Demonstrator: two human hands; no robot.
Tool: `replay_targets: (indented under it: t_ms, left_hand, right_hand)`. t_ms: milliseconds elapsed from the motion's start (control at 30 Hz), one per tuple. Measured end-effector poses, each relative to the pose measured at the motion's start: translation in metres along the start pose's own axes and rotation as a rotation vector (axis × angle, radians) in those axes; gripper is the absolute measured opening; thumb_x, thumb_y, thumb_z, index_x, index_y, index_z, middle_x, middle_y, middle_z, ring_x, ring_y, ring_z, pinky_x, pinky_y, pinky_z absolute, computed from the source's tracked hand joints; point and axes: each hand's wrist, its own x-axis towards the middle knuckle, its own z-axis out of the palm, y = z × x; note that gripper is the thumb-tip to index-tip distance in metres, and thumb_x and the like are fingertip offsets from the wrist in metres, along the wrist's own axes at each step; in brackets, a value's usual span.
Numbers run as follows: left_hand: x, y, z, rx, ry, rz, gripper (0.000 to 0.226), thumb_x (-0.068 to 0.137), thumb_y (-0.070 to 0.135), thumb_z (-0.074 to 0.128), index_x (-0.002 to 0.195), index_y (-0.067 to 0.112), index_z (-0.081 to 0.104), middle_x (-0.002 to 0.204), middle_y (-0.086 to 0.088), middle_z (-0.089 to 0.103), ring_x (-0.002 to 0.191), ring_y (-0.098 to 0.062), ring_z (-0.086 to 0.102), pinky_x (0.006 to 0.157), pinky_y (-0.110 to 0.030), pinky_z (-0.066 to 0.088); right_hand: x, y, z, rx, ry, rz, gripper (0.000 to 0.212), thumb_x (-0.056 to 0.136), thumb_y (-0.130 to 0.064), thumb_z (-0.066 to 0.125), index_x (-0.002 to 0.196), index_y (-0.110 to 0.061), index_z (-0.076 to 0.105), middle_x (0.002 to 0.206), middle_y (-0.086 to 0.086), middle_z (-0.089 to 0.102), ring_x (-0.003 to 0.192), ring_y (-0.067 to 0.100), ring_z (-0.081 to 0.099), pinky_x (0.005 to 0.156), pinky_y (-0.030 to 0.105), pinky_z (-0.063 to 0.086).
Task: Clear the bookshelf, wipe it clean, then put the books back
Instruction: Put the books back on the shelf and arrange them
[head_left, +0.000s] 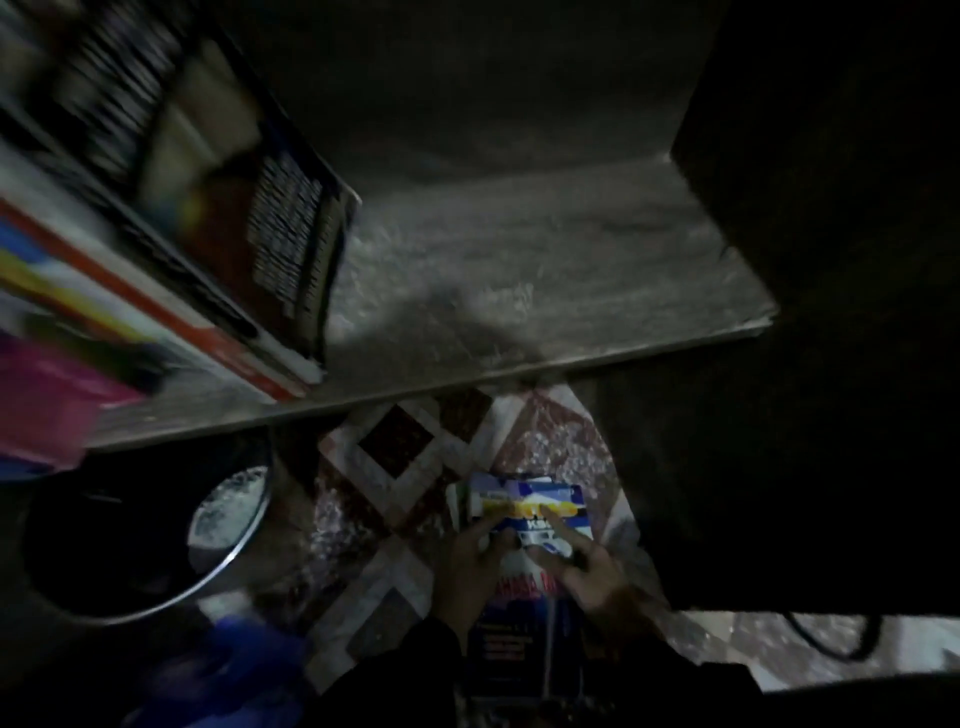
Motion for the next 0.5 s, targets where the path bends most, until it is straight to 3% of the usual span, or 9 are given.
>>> replay_targets:
  t_ms: [67, 133, 167, 267, 333, 400, 467, 500]
  left_hand:
    - [-0.025, 0.024, -0.012, -0.013, -0.002, 0.025, 0.018, 0.096, 0.028, 0.057, 0.109, 0.040, 0.062, 0.124, 0.010, 0.060, 0.111, -0.007, 0.057, 0.085, -0.017, 0.048]
    - [-0.049, 0.051, -0.029, -0.036, -0.002, 0.044, 0.016, 0.091, 0.027, 0.065, 0.099, 0.040, 0.066, 0.118, 0.007, 0.065, 0.103, -0.007, 0.062, 0.087, -0.026, 0.052]
    - [-0.061, 0.065, -0.036, -0.053, 0.000, 0.044, 0.016, 0.088, 0.023, 0.068, 0.097, 0.037, 0.068, 0.113, 0.006, 0.068, 0.099, -0.007, 0.064, 0.086, -0.027, 0.053]
    - [-0.102, 0.102, -0.055, -0.106, 0.014, 0.123, 0.028, 0.082, 0.010, 0.073, 0.090, 0.036, 0.069, 0.103, 0.008, 0.069, 0.094, -0.006, 0.065, 0.088, -0.030, 0.053]
    - [-0.130, 0.128, -0.068, -0.137, 0.045, 0.220, 0.031, 0.078, 0.011, 0.076, 0.091, 0.038, 0.069, 0.106, 0.017, 0.066, 0.099, -0.002, 0.062, 0.091, -0.031, 0.052]
    - [-0.155, 0.156, -0.079, -0.099, 0.052, 0.352, 0.037, 0.076, 0.015, 0.076, 0.099, 0.042, 0.067, 0.113, 0.024, 0.059, 0.099, 0.018, 0.053, 0.089, -0.015, 0.046]
    - [-0.172, 0.186, -0.089, -0.029, 0.143, 0.511, 0.048, 0.076, 0.014, 0.072, 0.109, 0.047, 0.060, 0.124, 0.017, 0.056, 0.094, 0.028, 0.046, 0.079, 0.001, 0.036]
    - [-0.178, 0.200, -0.093, 0.001, 0.205, 0.571, 0.054, 0.078, 0.015, 0.070, 0.115, 0.052, 0.056, 0.131, 0.012, 0.053, 0.097, 0.027, 0.047, 0.079, 0.002, 0.034]
  right_hand:
    - [-0.023, -0.030, -0.007, 0.058, -0.047, 0.029, 0.052, 0.085, -0.031, 0.071, 0.133, -0.034, 0.052, 0.126, 0.015, 0.063, 0.102, 0.020, 0.064, 0.070, 0.008, 0.046]
    - [-0.048, -0.062, -0.016, 0.044, -0.167, 0.029, 0.053, 0.087, -0.024, 0.069, 0.136, -0.031, 0.050, 0.119, -0.007, 0.062, 0.085, -0.005, 0.056, 0.065, 0.004, 0.042]
    - [-0.062, -0.081, -0.023, 0.032, -0.210, 0.036, 0.056, 0.087, -0.021, 0.069, 0.137, -0.031, 0.048, 0.121, -0.010, 0.059, 0.086, -0.007, 0.053, 0.063, 0.004, 0.042]
    - [-0.105, -0.124, -0.043, 0.005, -0.340, 0.008, 0.071, 0.078, -0.013, 0.072, 0.138, -0.037, 0.043, 0.135, -0.009, 0.042, 0.118, 0.009, 0.051, 0.074, 0.013, 0.046]
    - [-0.132, -0.152, -0.058, -0.007, -0.368, -0.096, 0.083, 0.062, -0.014, 0.074, 0.134, -0.043, 0.044, 0.135, -0.011, 0.047, 0.112, 0.006, 0.057, 0.074, 0.016, 0.050]
    - [-0.154, -0.180, -0.070, -0.009, -0.351, -0.210, 0.083, 0.054, -0.012, 0.070, 0.125, -0.049, 0.048, 0.129, -0.010, 0.054, 0.100, 0.003, 0.063, 0.080, 0.019, 0.053]
    - [-0.163, -0.206, -0.078, -0.024, -0.318, -0.330, 0.083, 0.060, -0.005, 0.071, 0.124, -0.053, 0.050, 0.126, -0.004, 0.058, 0.101, 0.014, 0.067, 0.089, 0.035, 0.054]
    - [-0.165, -0.221, -0.080, -0.020, -0.325, -0.403, 0.084, 0.066, 0.001, 0.069, 0.127, -0.053, 0.047, 0.124, 0.000, 0.059, 0.098, 0.018, 0.068, 0.086, 0.039, 0.056]
